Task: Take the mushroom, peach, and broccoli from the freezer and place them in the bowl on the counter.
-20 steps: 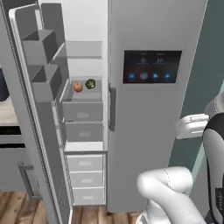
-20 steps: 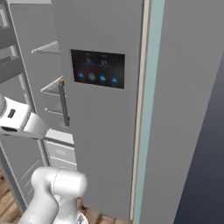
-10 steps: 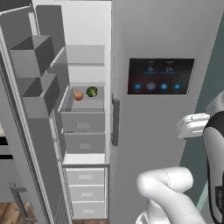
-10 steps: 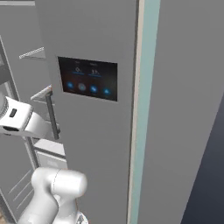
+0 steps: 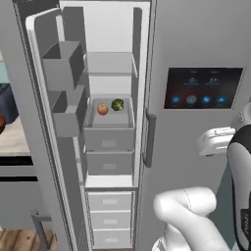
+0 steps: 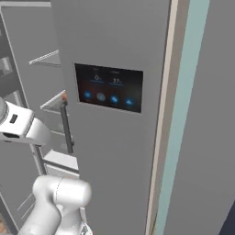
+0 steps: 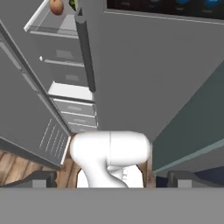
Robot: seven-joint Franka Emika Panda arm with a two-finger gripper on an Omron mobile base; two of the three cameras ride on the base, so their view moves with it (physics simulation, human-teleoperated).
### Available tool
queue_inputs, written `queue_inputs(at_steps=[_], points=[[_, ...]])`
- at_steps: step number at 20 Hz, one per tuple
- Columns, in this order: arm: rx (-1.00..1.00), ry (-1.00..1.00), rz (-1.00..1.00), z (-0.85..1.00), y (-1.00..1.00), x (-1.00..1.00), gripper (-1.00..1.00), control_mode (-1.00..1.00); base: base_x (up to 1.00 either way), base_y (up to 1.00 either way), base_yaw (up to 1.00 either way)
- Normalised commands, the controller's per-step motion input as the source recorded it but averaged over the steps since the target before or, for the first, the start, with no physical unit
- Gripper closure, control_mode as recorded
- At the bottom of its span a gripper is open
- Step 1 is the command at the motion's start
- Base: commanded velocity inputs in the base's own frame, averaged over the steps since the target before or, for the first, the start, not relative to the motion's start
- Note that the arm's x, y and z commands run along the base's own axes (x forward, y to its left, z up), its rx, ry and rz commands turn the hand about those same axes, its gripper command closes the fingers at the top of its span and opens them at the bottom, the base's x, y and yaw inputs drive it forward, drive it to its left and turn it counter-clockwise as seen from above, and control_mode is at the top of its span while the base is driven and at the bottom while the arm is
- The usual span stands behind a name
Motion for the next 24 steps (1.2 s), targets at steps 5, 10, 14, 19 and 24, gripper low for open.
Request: queue_inputs(at_steps=[5,10,14,19,24], points=[[0.0,0.0,0.0,0.0,0.0,0.0,-1.0,1.0,0.32,0.33,-0.01],[0.0,0.0,0.0,0.0,0.0,0.0,-1.0,1.0,0.5,0.08,-0.03],[0.0,0.0,0.0,0.0,0.0,0.0,-1.0,1.0,0.53,0.01,-0.04],[0.0,0.0,0.0,0.0,0.0,0.0,-1.0,1.0,0.22,0.1,-0.07],[0.0,0.0,0.0,0.0,0.0,0.0,-1.0,1.0,0.0,0.26,-0.09]])
